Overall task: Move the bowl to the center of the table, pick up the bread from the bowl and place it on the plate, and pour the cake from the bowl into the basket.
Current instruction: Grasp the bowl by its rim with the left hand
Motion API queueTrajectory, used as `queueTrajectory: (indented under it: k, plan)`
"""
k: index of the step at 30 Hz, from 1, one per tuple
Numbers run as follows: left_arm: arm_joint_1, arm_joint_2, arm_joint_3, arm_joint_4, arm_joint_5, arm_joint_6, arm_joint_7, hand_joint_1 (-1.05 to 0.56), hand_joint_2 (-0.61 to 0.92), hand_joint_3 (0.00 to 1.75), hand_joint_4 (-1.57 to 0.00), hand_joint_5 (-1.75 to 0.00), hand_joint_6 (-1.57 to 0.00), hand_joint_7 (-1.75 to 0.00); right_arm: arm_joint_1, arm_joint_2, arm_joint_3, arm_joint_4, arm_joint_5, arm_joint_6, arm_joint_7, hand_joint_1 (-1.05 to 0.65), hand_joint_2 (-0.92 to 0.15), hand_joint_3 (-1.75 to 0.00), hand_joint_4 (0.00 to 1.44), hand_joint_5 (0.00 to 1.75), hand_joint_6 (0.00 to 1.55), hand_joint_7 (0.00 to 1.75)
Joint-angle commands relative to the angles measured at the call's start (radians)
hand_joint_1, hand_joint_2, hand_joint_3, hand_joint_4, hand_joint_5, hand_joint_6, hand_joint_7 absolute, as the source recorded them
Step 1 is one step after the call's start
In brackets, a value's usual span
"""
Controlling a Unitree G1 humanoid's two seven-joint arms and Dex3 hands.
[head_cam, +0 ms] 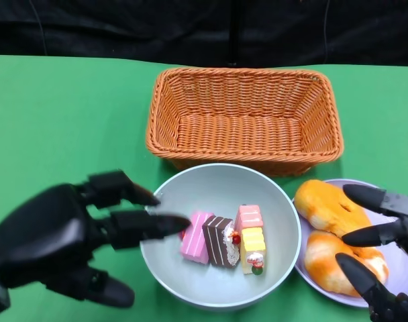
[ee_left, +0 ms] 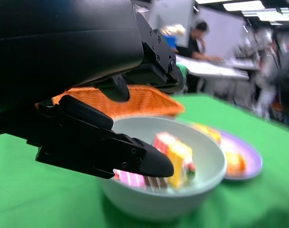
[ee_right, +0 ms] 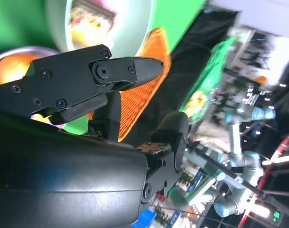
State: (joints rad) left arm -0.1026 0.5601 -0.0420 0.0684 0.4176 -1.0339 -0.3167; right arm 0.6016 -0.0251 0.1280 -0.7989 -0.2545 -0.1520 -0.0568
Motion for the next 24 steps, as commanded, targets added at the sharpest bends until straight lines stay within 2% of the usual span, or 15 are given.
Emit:
queueTrajectory:
  k: [1, 5, 11, 16, 18, 21, 24]
  plan:
    - [-0.029, -0.004, -0.01, 0.013, 0.125, -0.044, 0.054, -0.56, 0.78, 0.0, -0.31, -0.8, -0.57, -0.1, 0.014, 0.011, 0.013, -0.005, 0.06, -0.074, -0.004, -0.29, -0.9, -0.37, 0.32, 1.43, 0.17, 1.17]
    - [-0.061, -0.013, -0.025, 0.042, 0.283, -0.088, 0.139, -0.55, 0.76, 0.0, -0.36, -0.8, -0.64, -0.12, 0.01, 0.02, 0.027, 0.009, 0.113, -0.118, -0.002, -0.3, -0.84, -0.5, 0.39, 1.5, 0.18, 1.29]
    - [-0.139, -0.017, -0.111, 0.135, 0.61, -0.101, 0.417, -0.48, 0.8, 0.01, -0.4, -0.9, -0.75, -0.12, 0.001, 0.023, 0.053, 0.037, 0.145, -0.191, 0.003, -0.33, -0.71, -0.74, 0.42, 1.6, 0.17, 1.43]
    - [-0.244, -0.007, -0.303, 0.268, 0.897, 0.022, 0.782, -0.42, 0.88, 0.02, -0.39, -1.06, -0.82, -0.11, 0.0, 0.019, 0.052, 0.06, 0.142, -0.231, 0.005, -0.33, -0.67, -0.81, 0.41, 1.65, 0.14, 1.46]
    - [-0.271, 0.007, -0.363, 0.302, 0.939, 0.06, 0.871, -0.41, 0.89, 0.01, -0.39, -1.08, -0.83, -0.11, 0.0, 0.02, 0.052, 0.062, 0.142, -0.235, 0.005, -0.33, -0.66, -0.82, 0.41, 1.66, 0.13, 1.47]
    - [-0.35, -0.005, -0.503, 0.43, 1.048, 0.162, 1.071, -0.46, 0.87, 0.0, -0.39, -1.16, -0.83, -0.11, 0.001, 0.019, 0.055, 0.069, 0.145, -0.245, 0.007, -0.31, -0.65, -0.84, 0.4, 1.66, 0.12, 1.47]
    - [-0.408, -0.04, -0.608, 0.559, 1.076, 0.242, 1.197, -0.44, 0.86, 0.0, -0.39, -1.25, -0.83, -0.12, 0.004, 0.025, 0.058, 0.072, 0.137, -0.24, 0.003, -0.29, -0.63, -0.87, 0.4, 1.65, 0.12, 1.47]
